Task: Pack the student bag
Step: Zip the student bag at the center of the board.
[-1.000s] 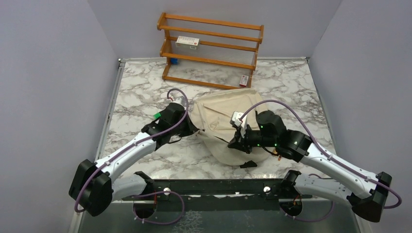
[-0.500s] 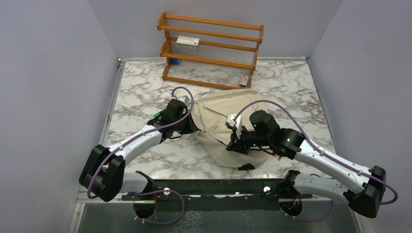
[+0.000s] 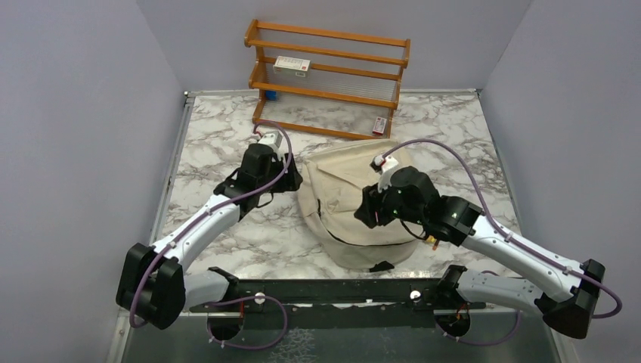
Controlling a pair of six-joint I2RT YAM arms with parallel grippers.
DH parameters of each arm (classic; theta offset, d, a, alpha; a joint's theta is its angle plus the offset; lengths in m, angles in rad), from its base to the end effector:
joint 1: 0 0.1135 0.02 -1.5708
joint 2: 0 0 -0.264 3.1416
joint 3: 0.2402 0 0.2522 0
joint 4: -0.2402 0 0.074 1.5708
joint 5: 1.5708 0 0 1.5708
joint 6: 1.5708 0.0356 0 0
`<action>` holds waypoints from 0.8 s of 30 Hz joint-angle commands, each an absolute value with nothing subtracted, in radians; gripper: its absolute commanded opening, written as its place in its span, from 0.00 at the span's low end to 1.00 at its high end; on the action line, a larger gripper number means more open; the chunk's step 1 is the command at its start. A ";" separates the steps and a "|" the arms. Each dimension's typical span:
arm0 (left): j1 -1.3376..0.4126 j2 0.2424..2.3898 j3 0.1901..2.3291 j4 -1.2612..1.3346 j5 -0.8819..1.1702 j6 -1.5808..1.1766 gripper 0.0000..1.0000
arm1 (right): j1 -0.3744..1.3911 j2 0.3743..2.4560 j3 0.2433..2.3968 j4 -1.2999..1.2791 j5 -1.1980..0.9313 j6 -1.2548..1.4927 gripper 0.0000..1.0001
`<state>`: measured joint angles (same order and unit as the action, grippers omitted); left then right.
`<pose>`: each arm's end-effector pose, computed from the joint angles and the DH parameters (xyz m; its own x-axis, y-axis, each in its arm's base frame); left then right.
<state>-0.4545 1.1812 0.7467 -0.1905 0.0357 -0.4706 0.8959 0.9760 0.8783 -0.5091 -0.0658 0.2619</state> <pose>0.2295 -0.1136 0.2449 -0.6793 -0.1724 -0.7133 0.1759 0.9054 -0.3863 0.1304 0.1667 0.3055 -0.5546 -0.2795 -0.7838 -0.6929 0.6768 0.2489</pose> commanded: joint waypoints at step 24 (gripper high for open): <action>-0.501 2.070 1.722 -0.425 0.557 0.352 0.96 | 0.900 0.917 0.978 -1.326 0.396 1.597 0.80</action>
<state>-0.4606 1.9923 1.6238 -0.3107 0.4641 0.2173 0.8959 0.9501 1.0100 -1.2442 0.4316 1.5047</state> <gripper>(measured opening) 0.959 0.803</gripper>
